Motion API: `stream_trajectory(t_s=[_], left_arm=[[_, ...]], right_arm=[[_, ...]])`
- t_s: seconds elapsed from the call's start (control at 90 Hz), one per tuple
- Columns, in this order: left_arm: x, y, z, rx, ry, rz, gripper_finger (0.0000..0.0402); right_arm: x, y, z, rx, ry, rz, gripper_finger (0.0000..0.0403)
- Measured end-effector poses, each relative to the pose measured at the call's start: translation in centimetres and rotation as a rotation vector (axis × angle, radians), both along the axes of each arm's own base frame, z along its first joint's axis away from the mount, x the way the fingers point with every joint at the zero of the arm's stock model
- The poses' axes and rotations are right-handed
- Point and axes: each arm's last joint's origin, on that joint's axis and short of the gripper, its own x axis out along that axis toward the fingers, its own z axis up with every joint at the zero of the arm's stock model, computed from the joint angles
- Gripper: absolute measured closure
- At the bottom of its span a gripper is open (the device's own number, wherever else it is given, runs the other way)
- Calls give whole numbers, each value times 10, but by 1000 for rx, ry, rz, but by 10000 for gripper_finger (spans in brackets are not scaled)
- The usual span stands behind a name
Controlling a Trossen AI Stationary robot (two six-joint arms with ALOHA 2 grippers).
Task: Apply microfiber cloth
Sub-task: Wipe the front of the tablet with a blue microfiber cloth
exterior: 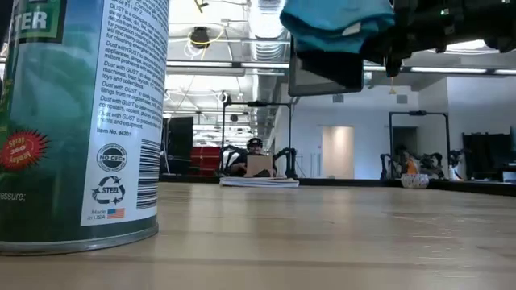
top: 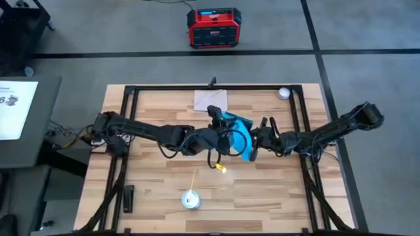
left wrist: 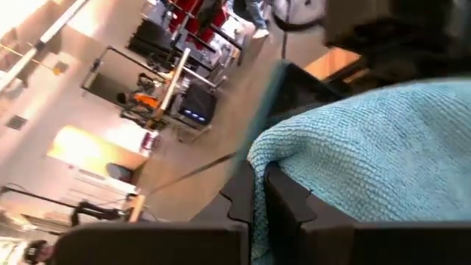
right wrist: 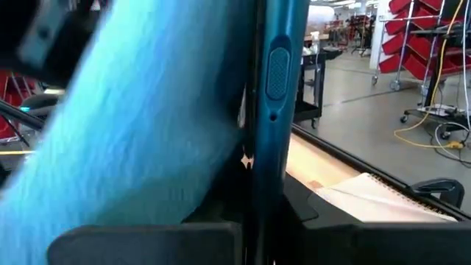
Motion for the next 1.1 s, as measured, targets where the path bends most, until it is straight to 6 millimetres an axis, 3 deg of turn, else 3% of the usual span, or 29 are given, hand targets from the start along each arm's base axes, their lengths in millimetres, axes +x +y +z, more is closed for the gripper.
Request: stream_trajectory(t_s=[0.189,0.544,0.944,1.1], left_arm=[[2,1,-14,7,-24,5,402],[7,8,21,83,-150,-57,401],[2,10,-25,-45,-149,32,401],[2,7,-32,-47,-179,31,401]], right_arm=[[0,0,0,-1,-2,-2,393],[0,0,-1,-12,10,12,393],[-1,-1,-5,-49,50,-38,393],[0,-6,-3,-57,35,-88,393]])
